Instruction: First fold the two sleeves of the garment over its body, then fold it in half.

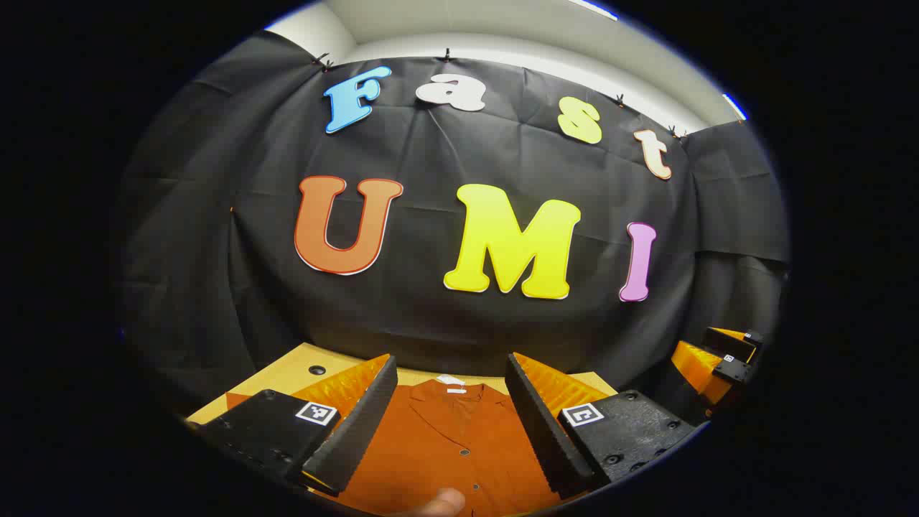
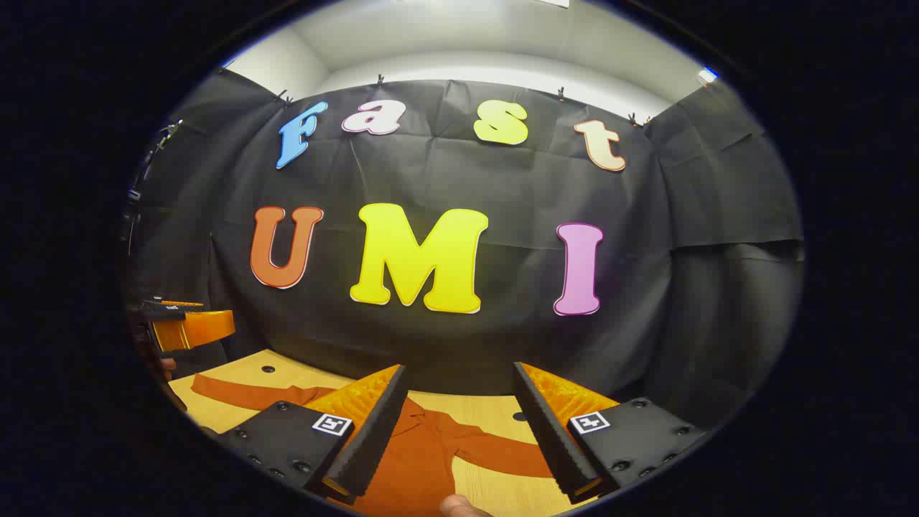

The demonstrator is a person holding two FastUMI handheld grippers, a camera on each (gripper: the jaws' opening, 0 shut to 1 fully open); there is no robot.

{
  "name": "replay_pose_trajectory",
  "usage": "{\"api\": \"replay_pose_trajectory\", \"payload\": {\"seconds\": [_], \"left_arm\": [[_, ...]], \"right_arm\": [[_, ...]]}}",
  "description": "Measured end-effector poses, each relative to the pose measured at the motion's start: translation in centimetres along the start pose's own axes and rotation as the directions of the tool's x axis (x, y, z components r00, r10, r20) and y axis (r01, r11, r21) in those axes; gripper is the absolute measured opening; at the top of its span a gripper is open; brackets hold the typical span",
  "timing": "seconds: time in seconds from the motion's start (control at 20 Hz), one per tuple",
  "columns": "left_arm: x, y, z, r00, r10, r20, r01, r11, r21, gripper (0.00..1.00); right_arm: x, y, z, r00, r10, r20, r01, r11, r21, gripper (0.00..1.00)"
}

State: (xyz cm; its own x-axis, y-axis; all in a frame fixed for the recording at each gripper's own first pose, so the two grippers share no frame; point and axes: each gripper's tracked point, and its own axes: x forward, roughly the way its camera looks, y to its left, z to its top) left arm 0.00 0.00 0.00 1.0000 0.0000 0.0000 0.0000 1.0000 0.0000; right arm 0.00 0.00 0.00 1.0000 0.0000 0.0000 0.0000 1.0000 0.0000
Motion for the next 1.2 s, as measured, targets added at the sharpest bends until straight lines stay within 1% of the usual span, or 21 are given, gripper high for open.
{"api": "replay_pose_trajectory", "payload": {"seconds": [0.2,0.4,0.55,0.7,0.85,0.9,0.95,1.05,1.1,1.15,1.2], "left_arm": [[0.0,-1.2,-0.2,1.0,-0.029,-0.01,0.029,1.0,0.012,0.98],[0.3,-1.3,-0.4,1.0,-0.019,-0.011,0.019,0.999,0.036,0.98],[0.6,-1.9,-0.9,0.999,-0.032,-0.018,0.033,0.999,0.042,0.98],[0.6,-1.8,-1.1,1.0,-0.016,-0.016,0.018,0.996,0.082,0.98],[0.8,-2.4,-1.4,1.0,-0.015,-0.021,0.017,0.993,0.115,0.98],[0.9,-2.7,-1.4,1.0,-0.022,-0.021,0.024,0.993,0.119,0.98],[0.8,-3.0,-1.6,0.999,-0.029,-0.02,0.031,0.993,0.117,1.0],[0.9,-3.4,-1.8,0.999,-0.042,-0.025,0.045,0.992,0.117,1.0],[1.0,-3.4,-1.8,0.999,-0.043,-0.027,0.046,0.992,0.121,0.98],[1.1,-3.7,-1.9,0.998,-0.047,-0.031,0.05,0.991,0.124,1.0],[1.1,-3.8,-2.1,0.998,-0.048,-0.034,0.052,0.991,0.124,0.98]], "right_arm": [[0.3,-0.5,-0.3,1.0,-0.001,-0.002,0.001,1.0,0.001,0.94],[0.4,-1.2,-0.6,1.0,-0.012,-0.007,0.012,1.0,0.009,0.94],[0.6,-1.7,-0.9,1.0,-0.013,-0.012,0.013,1.0,0.015,0.94],[0.7,-2.4,-1.2,0.999,-0.028,-0.019,0.028,0.999,0.017,0.94],[0.9,-2.8,-1.7,0.999,-0.033,-0.03,0.033,0.999,0.022,0.94],[0.9,-2.8,-1.8,0.999,-0.032,-0.034,0.033,0.999,0.022,0.94],[0.9,-2.9,-2.0,0.999,-0.03,-0.038,0.031,0.999,0.021,0.94],[0.8,-3.1,-2.5,0.999,-0.03,-0.043,0.03,0.999,0.013,0.94],[0.8,-3.2,-2.5,0.999,-0.03,-0.045,0.031,0.999,0.014,0.94],[0.8,-3.4,-2.7,0.998,-0.031,-0.048,0.032,0.999,0.017,0.94],[1.0,-3.6,-2.8,0.998,-0.031,-0.052,0.032,0.999,0.019,0.94]]}}
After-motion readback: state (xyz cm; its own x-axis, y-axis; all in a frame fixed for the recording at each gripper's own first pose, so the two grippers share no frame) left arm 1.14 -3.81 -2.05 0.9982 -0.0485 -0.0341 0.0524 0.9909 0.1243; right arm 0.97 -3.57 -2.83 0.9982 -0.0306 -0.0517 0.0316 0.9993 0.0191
